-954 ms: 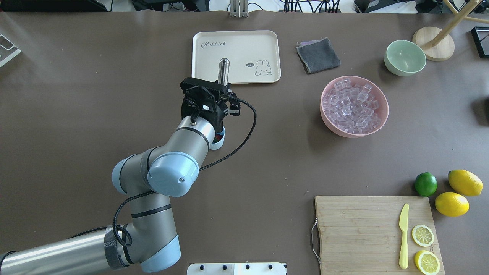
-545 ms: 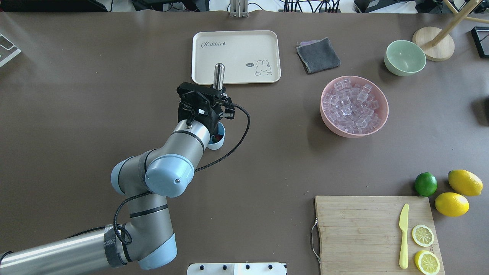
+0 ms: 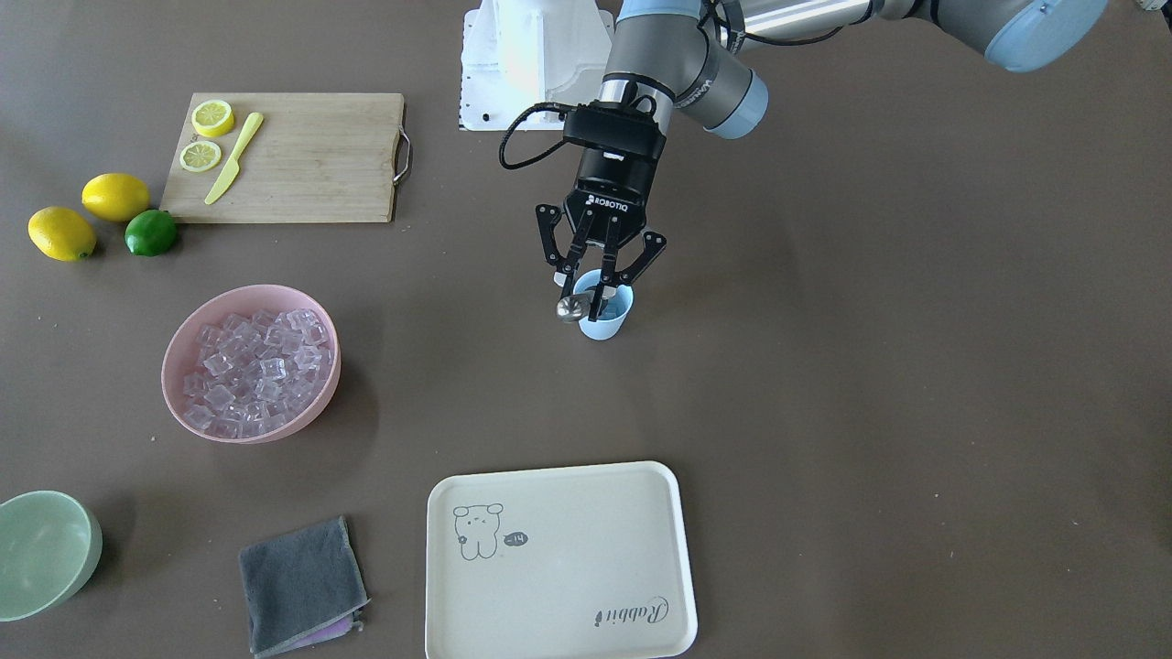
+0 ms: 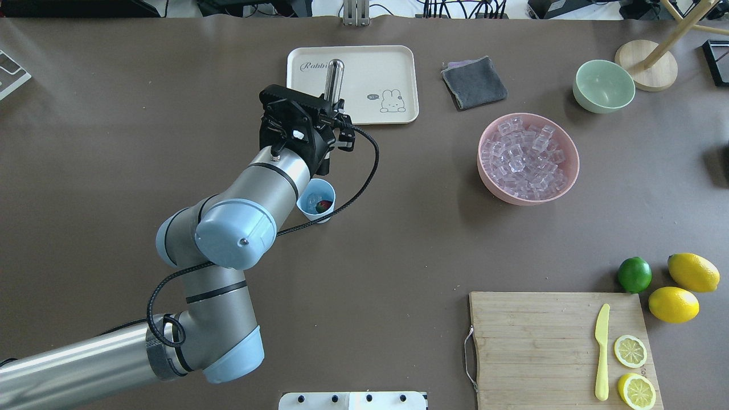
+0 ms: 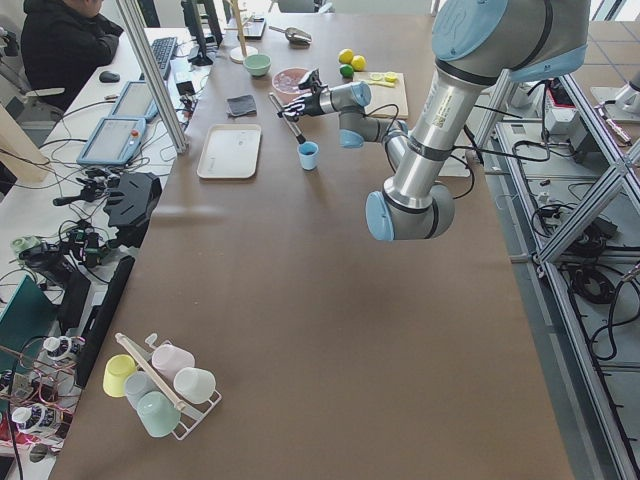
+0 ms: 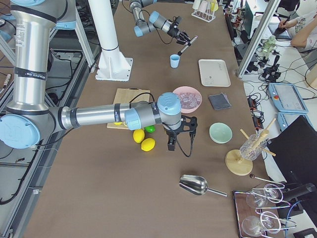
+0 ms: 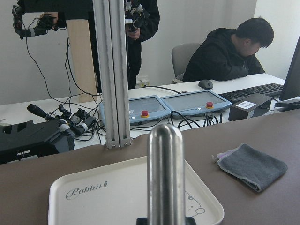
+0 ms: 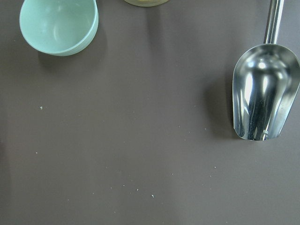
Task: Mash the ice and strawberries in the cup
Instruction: 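Press the metal rod down into the cup with the left gripper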
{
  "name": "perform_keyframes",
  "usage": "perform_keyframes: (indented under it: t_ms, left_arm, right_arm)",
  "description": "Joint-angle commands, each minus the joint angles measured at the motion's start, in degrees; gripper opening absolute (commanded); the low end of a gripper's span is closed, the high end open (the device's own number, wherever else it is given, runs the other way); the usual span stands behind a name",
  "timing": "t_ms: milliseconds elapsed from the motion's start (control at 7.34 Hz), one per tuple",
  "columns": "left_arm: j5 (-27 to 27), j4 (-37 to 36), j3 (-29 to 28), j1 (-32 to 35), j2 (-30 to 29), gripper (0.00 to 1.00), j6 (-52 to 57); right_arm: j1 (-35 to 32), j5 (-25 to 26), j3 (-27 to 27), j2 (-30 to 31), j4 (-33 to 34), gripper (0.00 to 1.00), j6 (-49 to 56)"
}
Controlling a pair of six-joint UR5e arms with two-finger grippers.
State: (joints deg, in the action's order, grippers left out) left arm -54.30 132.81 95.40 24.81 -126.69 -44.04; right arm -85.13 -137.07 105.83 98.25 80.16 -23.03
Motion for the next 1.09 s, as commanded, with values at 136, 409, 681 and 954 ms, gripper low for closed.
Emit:
perform_keyframes:
  t_ms: [136, 409, 681, 954]
  left_arm:
    - [-1.7, 0.8, -4.0, 0.6, 1.0, 0.00, -2.4]
    - [-1.8, 2.3, -5.5, -1.6, 0.9, 0.00, -3.5]
    - [-2.4, -0.3, -2.0, -0.5, 0.7, 0.00, -2.1]
    - [-4.8, -1.1, -0.2, 1.3, 0.7, 0.00, -1.1]
  right_arm:
    - [0.2, 1.1, -0.3, -0.6, 0.1, 0.99, 0.0]
    - [0.2, 1.1, -0.3, -0.6, 0.1, 0.99, 0.0]
    - [0.4, 1.2, -0.4, -0.5, 0.1, 0.99, 0.0]
    - [0.9, 1.6, -0.4, -0.8, 0.1, 0.99, -0.1]
